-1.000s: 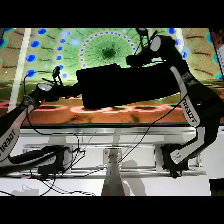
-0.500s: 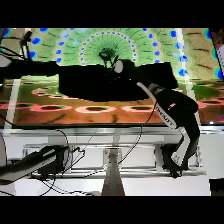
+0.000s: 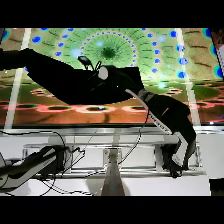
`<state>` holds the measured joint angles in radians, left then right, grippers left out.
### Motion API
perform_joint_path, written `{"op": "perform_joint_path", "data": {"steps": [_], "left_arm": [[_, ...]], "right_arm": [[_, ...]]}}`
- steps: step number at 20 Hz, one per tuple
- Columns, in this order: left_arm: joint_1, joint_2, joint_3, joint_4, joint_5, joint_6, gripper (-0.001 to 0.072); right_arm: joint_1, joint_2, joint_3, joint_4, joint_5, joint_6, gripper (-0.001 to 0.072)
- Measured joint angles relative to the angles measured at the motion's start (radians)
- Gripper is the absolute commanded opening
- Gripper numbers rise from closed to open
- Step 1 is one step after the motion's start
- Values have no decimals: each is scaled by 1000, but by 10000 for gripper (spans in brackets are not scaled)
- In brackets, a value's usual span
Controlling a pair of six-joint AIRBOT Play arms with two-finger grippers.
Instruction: Fold the clothes and pants, and hang the long-sleeved shirts on hangers.
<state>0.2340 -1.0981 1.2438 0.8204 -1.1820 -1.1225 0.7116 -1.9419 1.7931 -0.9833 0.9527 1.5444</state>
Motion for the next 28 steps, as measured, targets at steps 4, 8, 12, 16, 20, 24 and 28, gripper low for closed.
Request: {"op": "perform_joint_path", "data": {"steps": [4, 8, 12, 16, 20, 24, 28], "left_arm": [[-216, -75, 2, -55, 67, 0, 7], [-529, -196, 3, -151, 292, 0, 8], [-827, -333, 3, -191, 674, 0, 696], [-947, -402, 3, -195, 935, 2, 698], [-921, -408, 3, -174, 966, 25, 697], [-826, -401, 3, -105, 834, 34, 696], [-753, -399, 3, -84, 695, 38, 695]], "right_arm": [[-204, 79, 27, -128, 127, -1, 23], [-446, 169, 34, -179, 233, -2, 23], [-665, 240, 36, -206, 302, -3, 23], [-840, 265, 12, -270, 366, -34, 22], [-962, 272, -107, -243, 401, -158, 22], [-995, 273, -304, -27, 423, -343, 717], [-907, 268, -451, 122, 343, -407, 715]]}}
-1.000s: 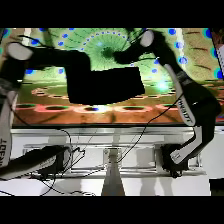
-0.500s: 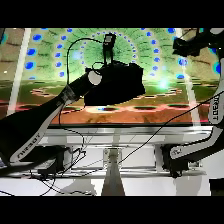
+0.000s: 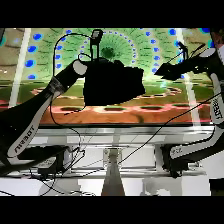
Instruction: Fold the clothes and pants, and hang the long-sleeved shirts on hangers.
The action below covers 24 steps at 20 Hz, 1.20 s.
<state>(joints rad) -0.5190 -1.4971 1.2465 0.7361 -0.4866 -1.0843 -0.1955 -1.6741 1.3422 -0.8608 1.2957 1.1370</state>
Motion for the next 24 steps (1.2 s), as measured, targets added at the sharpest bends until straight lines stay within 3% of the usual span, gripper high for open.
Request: {"op": "perform_joint_path", "data": {"steps": [3, 7, 8, 10, 12, 13, 14, 16, 17, 19, 22, 23, 24], "left_arm": [[16, 0, 0, -50, -58, 0, 695], [20, 0, 0, -92, -95, 0, 695], [21, 0, 0, -96, -103, 0, 695], [23, 0, 0, -102, -111, 0, 695], [23, 0, 0, -87, -117, 0, 693], [24, 0, 0, -72, -119, 0, 630], [24, 0, 0, -59, -122, 0, 458], [24, 0, 0, -40, -125, 0, 146], [25, 0, 0, -30, -126, 0, 70], [32, 1, 0, 0, -127, 0, 9], [64, 16, 0, 33, -129, 0, 9], [80, 27, 0, 38, -129, 0, 9], [99, 38, 0, 43, -132, 0, 9]], "right_arm": [[107, -22, -41, 42, -121, 50, 692], [210, -75, -58, 46, -270, 201, 691], [221, -89, -60, 44, -286, 222, 668], [235, -113, -61, 61, -290, 254, 547], [251, -136, -62, 93, -263, 255, 547], [261, -146, -63, 112, -245, 235, 547], [273, -153, -63, 140, -233, 211, 507], [303, -165, -66, 198, -231, 155, 185], [320, -168, -67, 226, -237, 125, 19], [351, -169, -64, 307, -264, 76, 23], [370, -169, -50, 340, -272, 26, 26], [370, -167, -41, 330, -271, 16, 174], [367, -165, -32, 312, -267, 9, 487]]}}
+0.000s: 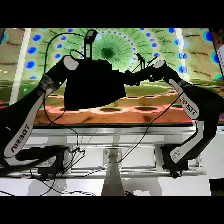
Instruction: Fold the clothes and pants, and hang the long-sleeved shirts on hangers.
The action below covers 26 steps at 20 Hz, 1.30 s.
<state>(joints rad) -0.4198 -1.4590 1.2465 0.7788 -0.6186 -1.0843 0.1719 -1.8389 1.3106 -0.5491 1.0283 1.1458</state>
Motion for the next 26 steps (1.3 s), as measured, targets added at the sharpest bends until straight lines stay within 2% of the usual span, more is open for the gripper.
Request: {"op": "perform_joint_path", "data": {"steps": [1, 9, 13, 15, 16, 18, 22, 26], "left_arm": [[18, 10, 0, 4, -4, 0, 9], [101, 36, 0, 24, -154, 0, 9], [107, 38, 0, 31, -182, 0, 9], [108, 38, 0, 42, -187, 0, 8], [109, 38, 0, 49, -188, 0, 8], [110, 38, 0, 76, -191, 0, 8], [137, 69, 0, 203, -195, 0, 8], [214, 166, 0, 306, -195, 0, 8]], "right_arm": [[-5, 2, 9, -17, 6, -4, 597], [-26, -9, 31, -133, 24, 72, 623], [-6, -52, 33, -53, 41, 119, 618], [29, -68, 33, -18, 29, 130, 477], [51, -72, 33, -10, 12, 132, 370], [101, -79, 32, -6, -37, 138, 31], [137, -61, 72, -3, -97, 121, 23], [50, 37, 120, -50, -137, 114, 23]]}}
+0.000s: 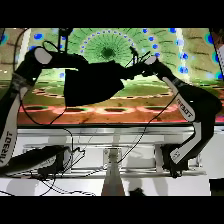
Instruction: Fold the clothes and pants, and hang the long-sleeved shirts on hangers.
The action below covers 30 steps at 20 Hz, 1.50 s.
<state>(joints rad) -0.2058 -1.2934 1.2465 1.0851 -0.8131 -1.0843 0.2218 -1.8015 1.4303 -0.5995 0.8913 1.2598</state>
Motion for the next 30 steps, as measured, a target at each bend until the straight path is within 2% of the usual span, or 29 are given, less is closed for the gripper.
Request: {"op": "perform_joint_path", "data": {"steps": [4, 9, 14, 17, 19, 20, 21, 22, 25, 26, 30], "left_arm": [[84, 124, 0, 38, -1, 0, 8], [132, 237, 0, 51, -2, 0, 9], [141, 272, 0, 55, -2, 0, 9], [143, 278, 0, 55, -1, 0, 9], [143, 279, 0, 55, -1, 0, 8], [143, 280, 0, 55, 0, 0, 9], [143, 280, 0, 55, 0, 0, 9], [143, 280, 0, 55, 0, 0, 9], [143, 280, 0, 55, 0, 0, 9], [143, 280, 0, 55, 0, 0, 9], [143, 280, 0, 55, 0, 0, 9]], "right_arm": [[-189, 174, 16, -108, -6, 26, 23], [-503, 378, 21, -359, 66, 156, 23], [-864, 464, 13, -640, 244, 274, 24], [-1077, 479, -10, -769, 372, 330, 23], [-1199, 483, -26, -819, 439, 410, 39], [-1250, 484, -32, -837, 469, 449, 265], [-1289, 484, -35, -845, 492, 476, 644], [-1319, 485, -39, -851, 507, 493, 698], [-1365, 484, -44, -862, 530, 504, 692], [-1367, 484, -45, -859, 530, 505, 667], [-1301, 484, -46, -819, 521, 504, 199]]}}
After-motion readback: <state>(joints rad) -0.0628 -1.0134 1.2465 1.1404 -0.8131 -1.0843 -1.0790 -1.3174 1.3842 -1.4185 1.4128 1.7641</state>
